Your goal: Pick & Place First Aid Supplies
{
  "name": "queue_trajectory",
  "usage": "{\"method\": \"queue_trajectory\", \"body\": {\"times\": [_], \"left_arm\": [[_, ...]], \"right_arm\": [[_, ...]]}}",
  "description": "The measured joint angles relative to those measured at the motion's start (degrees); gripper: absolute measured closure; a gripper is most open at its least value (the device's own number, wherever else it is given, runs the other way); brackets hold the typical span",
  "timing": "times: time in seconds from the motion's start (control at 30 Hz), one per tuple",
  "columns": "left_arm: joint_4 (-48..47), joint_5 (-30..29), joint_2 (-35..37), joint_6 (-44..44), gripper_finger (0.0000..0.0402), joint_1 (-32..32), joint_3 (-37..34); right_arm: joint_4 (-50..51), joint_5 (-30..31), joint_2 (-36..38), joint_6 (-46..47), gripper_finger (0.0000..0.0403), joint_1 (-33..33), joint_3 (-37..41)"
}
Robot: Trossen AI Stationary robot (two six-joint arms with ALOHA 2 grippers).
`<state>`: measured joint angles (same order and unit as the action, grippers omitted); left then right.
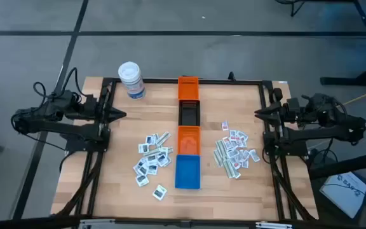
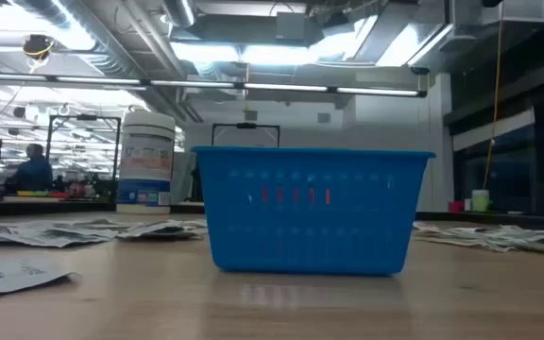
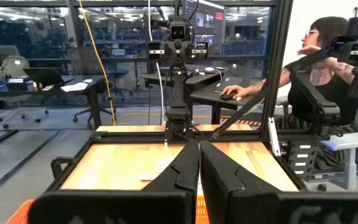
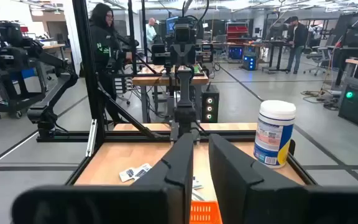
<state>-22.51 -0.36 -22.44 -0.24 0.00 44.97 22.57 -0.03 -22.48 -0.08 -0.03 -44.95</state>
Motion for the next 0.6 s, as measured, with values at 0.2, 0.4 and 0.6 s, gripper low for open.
{"method": "queue_trajectory", "body": {"times": [0.2,0.4,0.6], "left_arm": [[0.01,-0.02,0.00,-0.01,0.0390,0.01,0.00],[-0.01,-0.02,0.00,0.00,0.0393,0.01,0.00],[-0.01,-0.01,0.00,-0.01,0.0389,-0.01,0.00]], "right_arm": [[0.00,-0.02,0.00,0.00,0.0347,0.00,0.00],[0.00,-0.02,0.01,0.00,0.0347,0.00,0.00],[0.00,0.00,0.00,0.00,0.0347,0.00,0.00]]}}
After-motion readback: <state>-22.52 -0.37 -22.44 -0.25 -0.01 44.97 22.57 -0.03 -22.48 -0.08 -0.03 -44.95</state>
